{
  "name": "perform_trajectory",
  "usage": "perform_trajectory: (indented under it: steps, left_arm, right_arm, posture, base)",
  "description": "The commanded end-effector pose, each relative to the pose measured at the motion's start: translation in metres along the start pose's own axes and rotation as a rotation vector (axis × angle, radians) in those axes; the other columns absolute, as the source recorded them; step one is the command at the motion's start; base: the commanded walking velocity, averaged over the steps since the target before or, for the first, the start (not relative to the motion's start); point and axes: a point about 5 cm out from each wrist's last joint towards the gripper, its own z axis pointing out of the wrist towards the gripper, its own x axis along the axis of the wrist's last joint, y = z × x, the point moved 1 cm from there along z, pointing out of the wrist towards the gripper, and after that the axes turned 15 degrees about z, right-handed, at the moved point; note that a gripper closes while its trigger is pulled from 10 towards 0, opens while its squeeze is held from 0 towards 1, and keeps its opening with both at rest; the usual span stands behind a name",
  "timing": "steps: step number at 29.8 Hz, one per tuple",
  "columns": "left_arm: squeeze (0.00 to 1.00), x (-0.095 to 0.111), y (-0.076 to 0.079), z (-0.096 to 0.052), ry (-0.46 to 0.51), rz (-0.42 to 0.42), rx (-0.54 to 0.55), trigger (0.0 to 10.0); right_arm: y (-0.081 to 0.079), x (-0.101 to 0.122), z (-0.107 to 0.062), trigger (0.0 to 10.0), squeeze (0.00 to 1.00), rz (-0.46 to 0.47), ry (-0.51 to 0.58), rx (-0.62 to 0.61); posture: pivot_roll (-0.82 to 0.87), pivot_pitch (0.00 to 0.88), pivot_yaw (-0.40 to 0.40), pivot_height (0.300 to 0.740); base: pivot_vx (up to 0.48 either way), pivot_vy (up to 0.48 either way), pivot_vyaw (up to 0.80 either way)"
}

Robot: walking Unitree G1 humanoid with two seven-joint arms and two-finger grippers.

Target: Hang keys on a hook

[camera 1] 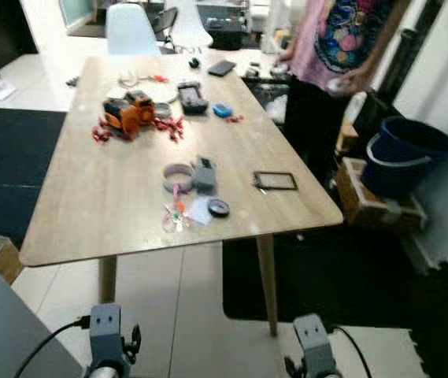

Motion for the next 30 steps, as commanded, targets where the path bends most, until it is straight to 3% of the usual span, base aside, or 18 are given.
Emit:
perform_trajectory:
  steps: [1,18,30]
  left_arm:
    - [0.00,0.0014,0.0011,0.0008,0.003,0.000,-0.002,10.0]
    - [0.00,-0.0003,0.0040,-0.0006,0.002,0.036,-0.019,10.0]
    - [0.00,0.0007,0.0044,0.0001,0.004,0.036,-0.023,10.0]
  right_arm:
    - [0.0025,-0.0076,-0.0027,10.0,0.00,0.008,-0.022,-0.009]
    - [0.0018,-0.0085,-0.0028,10.0,0.00,0.013,-0.022,-0.011]
    - [0.0011,-0.0087,-0.0027,10.0,0.00,0.016,-0.023,-0.012]
  posture:
    - [0.06,0.079,-0.026,0.740]
    - [0.05,0.084,-0.020,0.740]
    - [0.05,0.088,-0.018,0.740]
  base:
    - [0.240,0.000,0.00]
    - [0.000,0.000,0.00]
    - [0.000,-0.439,0.00]
